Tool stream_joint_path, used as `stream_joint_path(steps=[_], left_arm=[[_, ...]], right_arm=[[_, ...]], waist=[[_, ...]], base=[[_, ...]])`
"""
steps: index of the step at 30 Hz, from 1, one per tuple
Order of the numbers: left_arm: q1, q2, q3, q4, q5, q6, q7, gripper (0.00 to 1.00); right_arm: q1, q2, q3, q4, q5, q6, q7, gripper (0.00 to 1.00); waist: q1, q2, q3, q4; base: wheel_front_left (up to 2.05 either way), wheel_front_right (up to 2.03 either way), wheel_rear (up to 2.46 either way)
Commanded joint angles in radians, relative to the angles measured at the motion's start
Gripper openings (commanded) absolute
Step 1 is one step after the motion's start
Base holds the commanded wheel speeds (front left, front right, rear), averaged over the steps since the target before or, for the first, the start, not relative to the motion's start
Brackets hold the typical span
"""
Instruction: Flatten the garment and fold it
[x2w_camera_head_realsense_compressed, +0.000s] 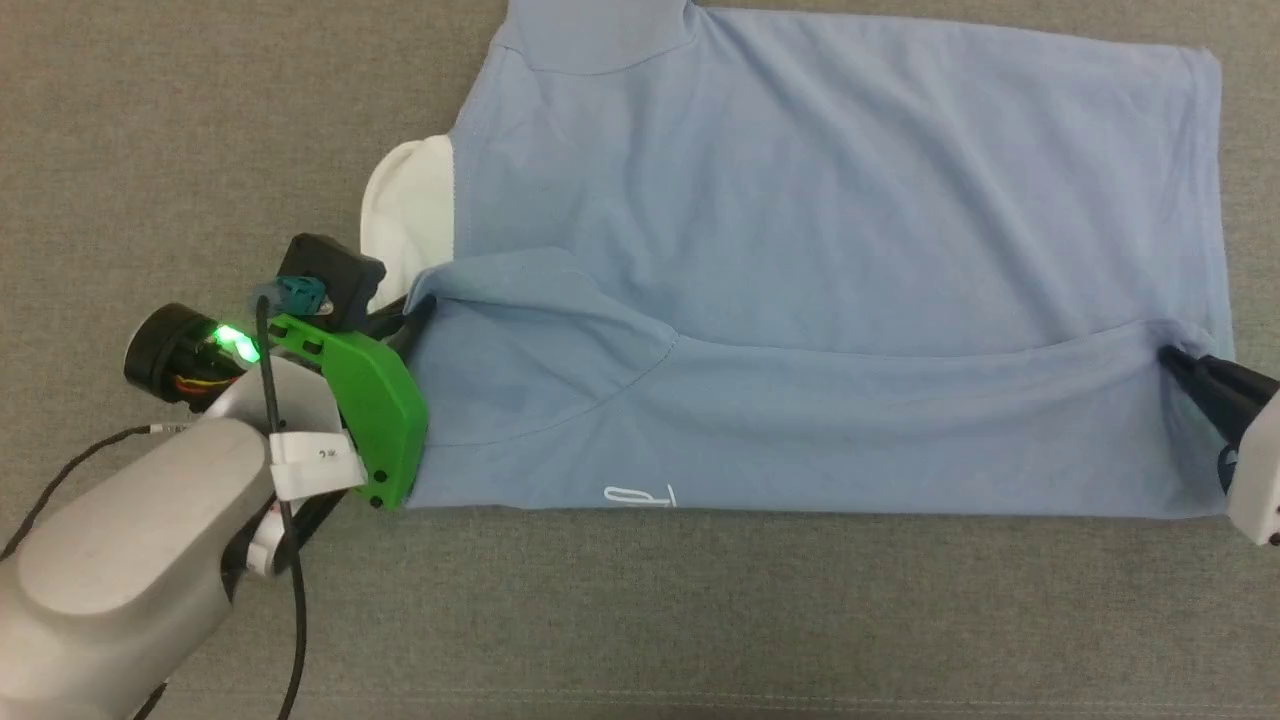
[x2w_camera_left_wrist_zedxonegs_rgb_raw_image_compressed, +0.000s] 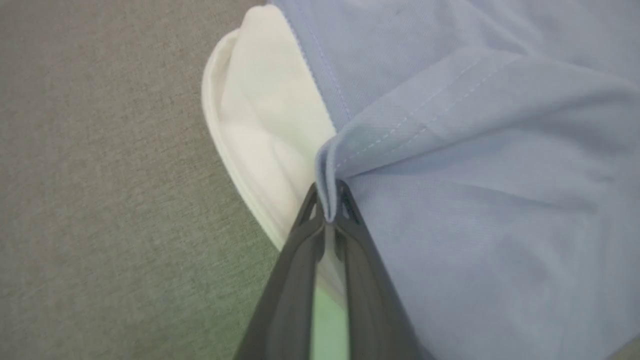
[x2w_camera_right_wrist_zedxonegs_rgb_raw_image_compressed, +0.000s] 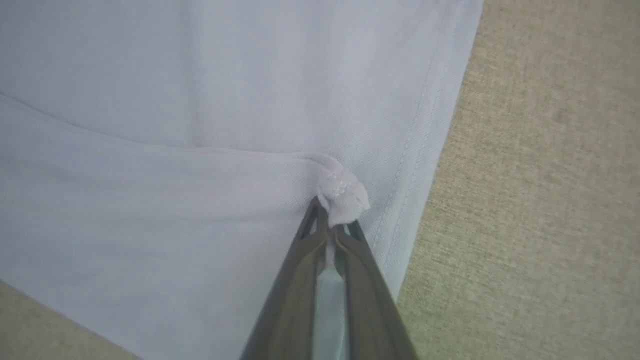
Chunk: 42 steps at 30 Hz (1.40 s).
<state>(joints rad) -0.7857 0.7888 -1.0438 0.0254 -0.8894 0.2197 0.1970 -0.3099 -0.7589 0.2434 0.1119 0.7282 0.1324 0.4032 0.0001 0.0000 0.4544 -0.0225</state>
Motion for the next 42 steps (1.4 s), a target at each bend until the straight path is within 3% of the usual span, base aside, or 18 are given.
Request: stream_joint_path(steps=[1,9,14,22,26,32,42], left_arm=[[-0.004,-0.012,-0.001,0.017,0.008,0.0,0.001,1.0],[0.044,-0.043,0.037,0.046,-0.037,0.041,-0.067,1.0],[0.119,-0.039,0.075,0.0,-0.087,0.117,-0.102,1.0],[0.27,-0.019,0.076,-0.124,-0.151,0.276,-0.076,1.0],[0.318,-0.01,0.04,-0.158,-0.157,0.325,-0.033,1.0],[0.339,-0.013,0.028,-0.155,-0.162,0.351,-0.021,1.0],[0.332,-0.034,0.028,-0.091,-0.173,0.364,-0.004,1.0]], right_arm=[[-0.016,0.013,0.004,0.006,-0.011,-0.002,-0.01,1.0],[-0.001,0.042,-0.039,-0.009,-0.09,-0.002,-0.098,1.0],[0.066,0.098,-0.119,-0.032,-0.206,-0.002,-0.138,1.0],[0.247,0.317,-0.342,-0.088,-0.369,-0.002,-0.038,1.0],[0.313,0.429,-0.432,-0.143,-0.42,-0.002,0.008,1.0],[0.348,0.503,-0.476,-0.213,-0.464,-0.002,0.046,1.0],[0.325,0.527,-0.494,-0.271,-0.475,-0.002,0.052,1.0]], waist=[[-0.0001,0.0,-0.024,0.0],[-0.0001,0.0,-0.119,0.0],[-0.0001,0.0,-0.181,-0.003],[-0.0001,0.0,-0.236,-0.004],[-0.0001,0.0,-0.238,-0.006],[-0.0001,0.0,-0.212,-0.019],[-0.0001,0.0,-0.132,-0.041]], base=[[0.0,0.0,0.0],[0.0,0.0,0.0],[0.0,0.0,0.0],[0.0,0.0,0.0],[0.0,0.0,0.0],[0.0,0.0,0.0],[0.0,0.0,0.0]])
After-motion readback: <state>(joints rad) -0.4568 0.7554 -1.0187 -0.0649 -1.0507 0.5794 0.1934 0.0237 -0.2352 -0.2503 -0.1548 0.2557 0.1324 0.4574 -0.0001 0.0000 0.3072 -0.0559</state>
